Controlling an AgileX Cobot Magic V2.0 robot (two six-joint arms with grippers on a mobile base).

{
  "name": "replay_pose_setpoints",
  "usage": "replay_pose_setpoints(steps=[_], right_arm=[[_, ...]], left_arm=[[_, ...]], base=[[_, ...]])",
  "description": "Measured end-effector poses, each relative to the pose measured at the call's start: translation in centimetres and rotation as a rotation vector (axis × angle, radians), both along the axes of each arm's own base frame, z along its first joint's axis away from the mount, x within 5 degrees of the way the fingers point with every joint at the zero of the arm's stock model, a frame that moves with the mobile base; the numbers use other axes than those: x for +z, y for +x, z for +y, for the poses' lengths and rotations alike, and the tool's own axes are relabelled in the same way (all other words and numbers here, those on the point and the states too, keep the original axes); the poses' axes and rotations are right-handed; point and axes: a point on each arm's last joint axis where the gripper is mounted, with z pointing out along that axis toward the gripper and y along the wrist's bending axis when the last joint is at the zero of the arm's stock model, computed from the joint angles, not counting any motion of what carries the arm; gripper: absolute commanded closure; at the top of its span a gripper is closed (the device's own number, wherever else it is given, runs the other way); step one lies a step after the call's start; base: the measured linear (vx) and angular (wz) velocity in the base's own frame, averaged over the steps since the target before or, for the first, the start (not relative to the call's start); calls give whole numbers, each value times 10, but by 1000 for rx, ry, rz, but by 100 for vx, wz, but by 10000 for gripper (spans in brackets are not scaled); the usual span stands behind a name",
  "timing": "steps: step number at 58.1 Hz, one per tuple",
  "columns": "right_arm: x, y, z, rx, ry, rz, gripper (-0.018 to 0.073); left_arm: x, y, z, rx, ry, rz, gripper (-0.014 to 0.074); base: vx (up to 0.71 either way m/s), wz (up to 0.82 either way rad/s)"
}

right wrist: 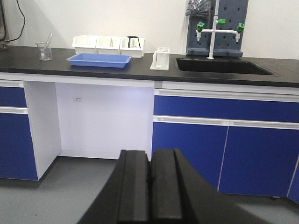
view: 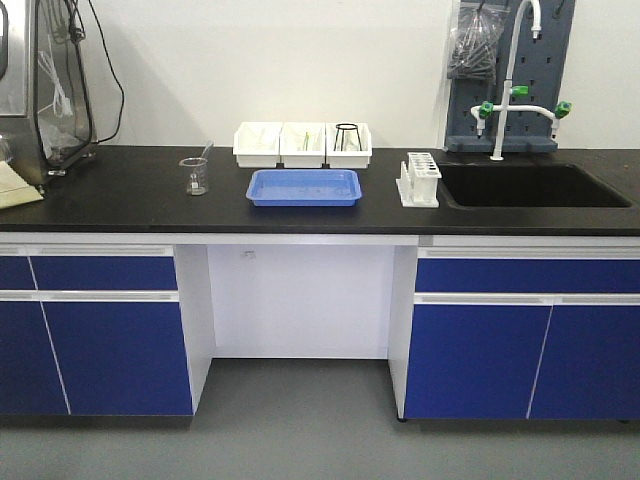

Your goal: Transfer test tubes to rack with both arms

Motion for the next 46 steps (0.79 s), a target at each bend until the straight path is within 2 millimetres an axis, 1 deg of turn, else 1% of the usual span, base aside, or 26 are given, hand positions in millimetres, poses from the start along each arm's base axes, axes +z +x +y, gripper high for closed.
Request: replay_pose_setpoints(steps=[20,46], right_arm=[[0,0,0,0,0,0,568],[0,0,0,0,0,0,568]], left_arm=[[0,0,0,0,-1,0,601],[0,0,0,0,-2,0,601]], base=[[22,8],[30,-4]])
